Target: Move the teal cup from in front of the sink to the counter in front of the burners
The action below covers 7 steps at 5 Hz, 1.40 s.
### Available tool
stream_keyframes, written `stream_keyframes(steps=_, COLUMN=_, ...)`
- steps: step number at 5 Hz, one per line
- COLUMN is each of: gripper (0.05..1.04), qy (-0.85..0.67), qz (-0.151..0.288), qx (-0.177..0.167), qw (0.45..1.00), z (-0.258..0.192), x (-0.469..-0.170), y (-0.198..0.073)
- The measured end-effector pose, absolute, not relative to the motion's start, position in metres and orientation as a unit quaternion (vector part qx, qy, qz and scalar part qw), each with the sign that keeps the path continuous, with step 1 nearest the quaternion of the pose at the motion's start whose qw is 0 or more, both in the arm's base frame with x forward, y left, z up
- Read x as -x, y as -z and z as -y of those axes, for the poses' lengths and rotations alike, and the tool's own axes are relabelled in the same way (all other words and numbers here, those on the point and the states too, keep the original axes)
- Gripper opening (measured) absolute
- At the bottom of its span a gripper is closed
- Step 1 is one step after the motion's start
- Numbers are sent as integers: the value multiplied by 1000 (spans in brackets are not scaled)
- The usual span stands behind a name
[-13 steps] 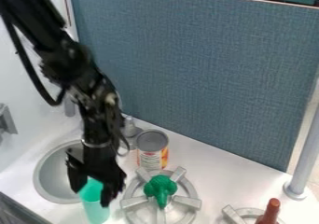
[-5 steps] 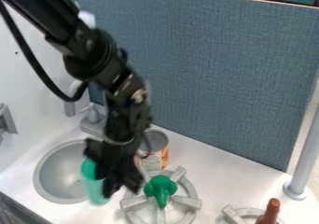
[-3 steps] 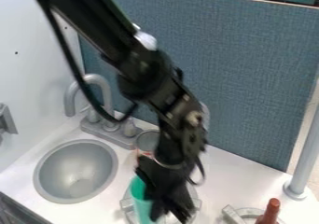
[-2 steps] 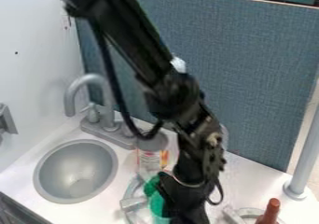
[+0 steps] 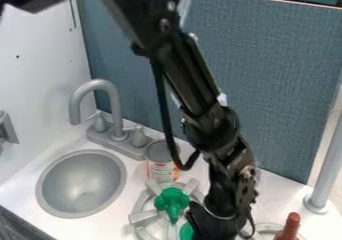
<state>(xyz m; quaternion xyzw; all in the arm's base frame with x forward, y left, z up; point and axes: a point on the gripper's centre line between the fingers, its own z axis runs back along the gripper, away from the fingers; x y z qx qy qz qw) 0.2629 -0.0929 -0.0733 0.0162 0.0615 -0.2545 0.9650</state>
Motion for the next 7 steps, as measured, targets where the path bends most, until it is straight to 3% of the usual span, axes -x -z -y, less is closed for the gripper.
stream_keyframes(steps=1, gripper=114, qy=261, qz=-47, qx=1, qw=964, z=99, x=-266, y=77)
stream_keyframes(steps=2, gripper=142, qy=256, qz=-39, qx=-5, qw=966, z=97, x=-268, y=80)
stream_keyframes(steps=4, gripper=646, qy=230, qz=-61, qx=-10, qw=971, z=93, x=-262, y=75)
stream_keyframes(steps=5, gripper=967, qy=226, qz=-60, qx=-9, qw=972, z=89, x=-266, y=62)
stream_keyframes(steps=7, gripper=1001, qy=144, qz=-28, qx=5, qw=989, z=56, x=-256, y=-11)
